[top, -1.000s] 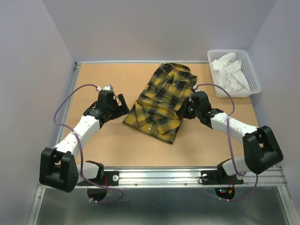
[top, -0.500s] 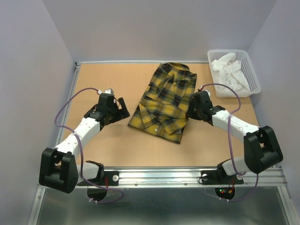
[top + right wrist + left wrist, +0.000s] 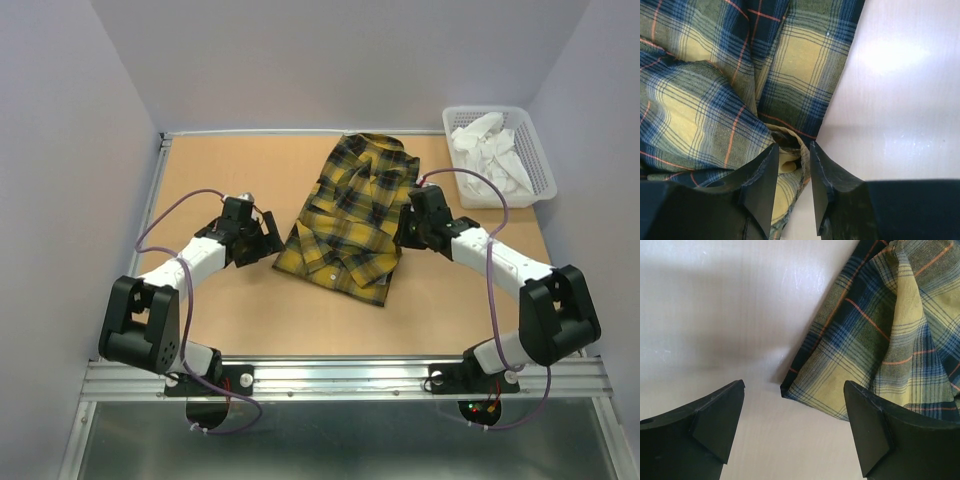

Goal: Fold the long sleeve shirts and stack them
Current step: Fold the shirt

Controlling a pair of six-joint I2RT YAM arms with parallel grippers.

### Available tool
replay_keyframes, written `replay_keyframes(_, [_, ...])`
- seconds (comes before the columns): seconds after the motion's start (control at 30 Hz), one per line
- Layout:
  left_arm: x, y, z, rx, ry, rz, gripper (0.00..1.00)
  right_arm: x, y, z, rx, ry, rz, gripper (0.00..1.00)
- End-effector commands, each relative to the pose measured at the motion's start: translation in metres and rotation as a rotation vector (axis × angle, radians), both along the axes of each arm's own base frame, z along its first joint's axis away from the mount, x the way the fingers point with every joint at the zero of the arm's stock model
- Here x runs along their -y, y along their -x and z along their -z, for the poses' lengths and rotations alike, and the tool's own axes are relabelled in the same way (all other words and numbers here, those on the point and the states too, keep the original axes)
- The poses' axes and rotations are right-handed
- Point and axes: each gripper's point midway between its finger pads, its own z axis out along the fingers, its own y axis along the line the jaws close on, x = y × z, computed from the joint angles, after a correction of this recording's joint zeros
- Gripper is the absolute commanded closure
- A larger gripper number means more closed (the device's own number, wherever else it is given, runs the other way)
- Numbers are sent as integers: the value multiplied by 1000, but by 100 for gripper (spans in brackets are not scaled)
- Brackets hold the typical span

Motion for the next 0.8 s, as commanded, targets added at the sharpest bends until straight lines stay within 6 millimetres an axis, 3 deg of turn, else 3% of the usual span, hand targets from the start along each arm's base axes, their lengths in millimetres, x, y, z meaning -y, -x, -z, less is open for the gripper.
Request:
replay_keyframes(0.0, [15,-29,-33,89,67,10,9,-9,-10,-13,3,-41,6,64])
replay_keyframes(0.1, [15,-38,-42,107,59,7,9,-6,-8,1,-33,-16,19,64])
replay_keyframes(0.27, [15,-44,-51,115,33,34,9,-3,-8,7,-60,-2,46,64])
replay_keyframes(0.33, [13,-43,-50,113,17,32,9,-1,-7,10,-77,3,58,70])
replay_keyframes(0.43, [10,-41,-50,107,0,35,9,-5,-4,7,-104,-9,47,76])
replay_keyframes(0.6, [8,-41,-53,119,-3,28,10,10,-10,0,-82,49,127,91])
replay_keyframes(0.7, [14,-42,-56,118,13,43,12,12,-25,-18,-39,38,188,92])
replay_keyframes(0.77, [18,-42,-61,120,30,49,12,13,-30,-24,-28,35,217,86])
